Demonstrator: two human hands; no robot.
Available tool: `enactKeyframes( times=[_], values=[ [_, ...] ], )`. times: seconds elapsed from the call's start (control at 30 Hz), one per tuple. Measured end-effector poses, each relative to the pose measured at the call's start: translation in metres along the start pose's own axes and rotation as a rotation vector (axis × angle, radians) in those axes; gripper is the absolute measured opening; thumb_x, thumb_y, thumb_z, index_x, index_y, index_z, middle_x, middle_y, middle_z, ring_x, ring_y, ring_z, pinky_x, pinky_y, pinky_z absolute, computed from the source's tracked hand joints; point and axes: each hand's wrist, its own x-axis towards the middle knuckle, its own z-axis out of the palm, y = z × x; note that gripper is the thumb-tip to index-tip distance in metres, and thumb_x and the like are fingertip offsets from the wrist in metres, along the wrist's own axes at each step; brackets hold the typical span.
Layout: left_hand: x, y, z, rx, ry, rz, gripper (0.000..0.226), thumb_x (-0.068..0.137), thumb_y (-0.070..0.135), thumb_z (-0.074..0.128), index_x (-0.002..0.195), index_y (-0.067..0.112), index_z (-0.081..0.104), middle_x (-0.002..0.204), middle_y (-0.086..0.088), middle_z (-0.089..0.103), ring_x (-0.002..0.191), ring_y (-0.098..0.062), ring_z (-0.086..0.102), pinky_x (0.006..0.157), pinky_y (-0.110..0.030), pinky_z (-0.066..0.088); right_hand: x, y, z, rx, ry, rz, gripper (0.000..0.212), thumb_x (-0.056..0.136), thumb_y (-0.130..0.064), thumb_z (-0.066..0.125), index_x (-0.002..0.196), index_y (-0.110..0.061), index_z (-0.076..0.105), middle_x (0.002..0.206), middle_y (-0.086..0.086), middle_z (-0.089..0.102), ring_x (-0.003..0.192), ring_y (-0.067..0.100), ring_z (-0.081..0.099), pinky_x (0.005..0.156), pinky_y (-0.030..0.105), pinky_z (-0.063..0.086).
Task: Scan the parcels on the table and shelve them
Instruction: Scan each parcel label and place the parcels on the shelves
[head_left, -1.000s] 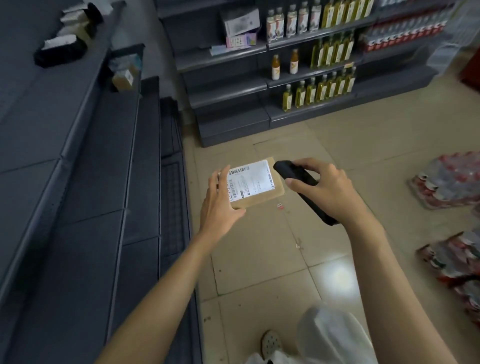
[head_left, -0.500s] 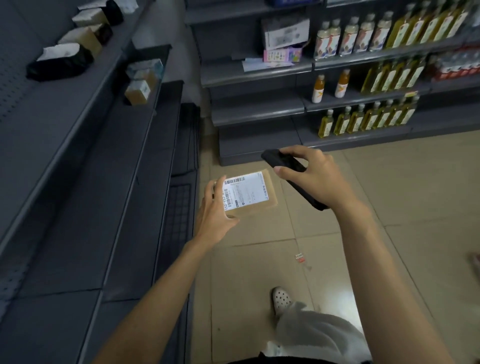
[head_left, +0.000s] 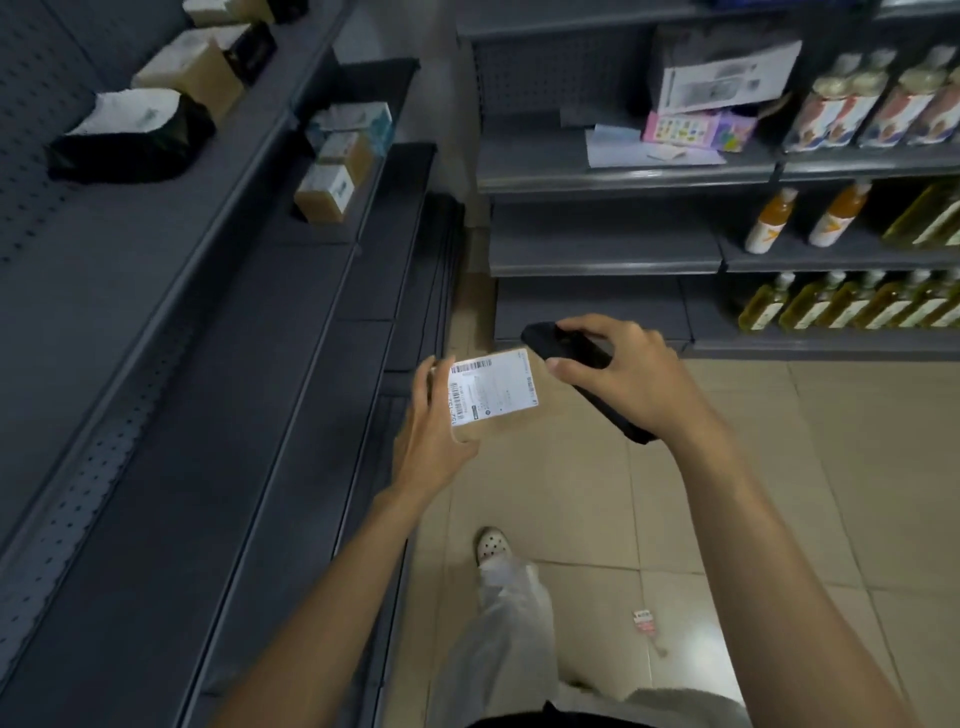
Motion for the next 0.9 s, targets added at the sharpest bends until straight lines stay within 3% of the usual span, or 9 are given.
enactKeyframes(
  times=[0.13,0.27,0.4,0.47,0.53,0.6,0.7,0.8,0.9],
  values=[
    [0.090,-0.023,-0.011,0.025,0.017,-0.029,0.109,0.068,0.014,0.080,0.150,0.036,0.010,0.157,0.012,0.005,0.125,-0.021,0.044,0.069,-0.036,0.047,0.101,-0.025,0.004,-0.041,-0.039,0.021,0.051,0.082,-0.057,0.069,0.130,-0.044,0.059,0.125,-0.010,0.066,0.115,0.021,0.059,0.090,0.039,0.049],
    [0.176,-0.049,-0.026,0.018,0.039,-0.070,0.108,0.070,0.024,0.082,0.151,0.033,0.011,0.154,0.011,0.010,0.119,-0.022,0.048,0.068,-0.036,0.046,0.195,-0.052,0.013,-0.041,-0.061,-0.008,0.050,0.084,-0.056,0.068,0.132,-0.043,0.058,0.127,-0.011,0.065,0.117,0.020,0.058,0.094,0.042,0.049],
    [0.241,-0.069,-0.041,0.082,0.073,-0.217,0.112,0.068,0.038,0.084,0.153,0.028,0.011,0.155,0.002,0.016,0.131,-0.026,0.041,0.097,-0.055,0.041,0.273,-0.063,0.027,-0.053,-0.116,-0.068,0.052,0.083,-0.056,0.067,0.132,-0.041,0.059,0.125,-0.009,0.067,0.114,0.019,0.061,0.092,0.042,0.051],
    [0.265,-0.082,-0.045,0.079,0.119,-0.259,0.114,0.065,0.039,0.084,0.152,0.027,0.012,0.154,-0.002,0.020,0.129,-0.030,0.043,0.097,-0.058,0.042,0.312,-0.067,0.036,-0.076,-0.161,-0.080,0.052,0.084,-0.055,0.068,0.133,-0.040,0.059,0.125,-0.008,0.067,0.114,0.021,0.062,0.089,0.041,0.052],
    [0.290,-0.098,-0.048,0.040,0.191,-0.319,0.113,0.062,0.041,0.085,0.151,0.025,0.017,0.150,-0.002,0.024,0.119,-0.033,0.051,0.087,-0.056,0.050,0.358,-0.072,0.047,-0.096,-0.213,-0.108,0.052,0.085,-0.053,0.068,0.134,-0.039,0.058,0.125,-0.006,0.067,0.115,0.023,0.061,0.083,0.036,0.049],
    [0.310,-0.113,-0.050,0.007,0.261,-0.415,0.113,0.061,0.045,0.086,0.150,0.022,0.021,0.148,-0.003,0.026,0.110,-0.034,0.057,0.076,-0.051,0.055,0.404,-0.080,0.062,-0.119,-0.290,-0.175,0.052,0.087,-0.053,0.068,0.135,-0.037,0.057,0.126,-0.005,0.067,0.116,0.023,0.061,0.080,0.034,0.046],
    [0.337,-0.129,-0.044,-0.009,0.395,-0.545,0.110,0.064,0.049,0.086,0.149,0.017,0.024,0.142,-0.009,0.032,0.104,-0.032,0.058,0.067,-0.045,0.058,0.470,-0.094,0.086,-0.120,-0.430,-0.258,0.055,0.086,-0.056,0.067,0.136,-0.037,0.057,0.128,-0.003,0.066,0.116,0.022,0.061,0.088,0.038,0.052],
    [0.365,-0.138,-0.047,-0.025,0.470,-0.797,0.108,0.073,0.054,0.078,0.151,0.009,0.020,0.143,-0.017,0.030,0.116,-0.036,0.051,0.075,-0.052,0.058,0.533,-0.108,0.107,-0.120,-0.546,-0.346,0.055,0.084,-0.059,0.068,0.134,-0.037,0.057,0.127,-0.002,0.067,0.115,0.021,0.063,0.091,0.044,0.055],
    [0.383,-0.140,-0.045,-0.101,0.519,-1.031,0.104,0.079,0.045,0.078,0.153,0.009,0.014,0.147,-0.017,0.023,0.119,-0.039,0.049,0.085,-0.052,0.054,0.583,-0.124,0.120,-0.179,-0.654,-0.453,0.055,0.085,-0.059,0.068,0.134,-0.036,0.058,0.125,-0.002,0.067,0.112,0.021,0.064,0.089,0.042,0.055]
  ],
)
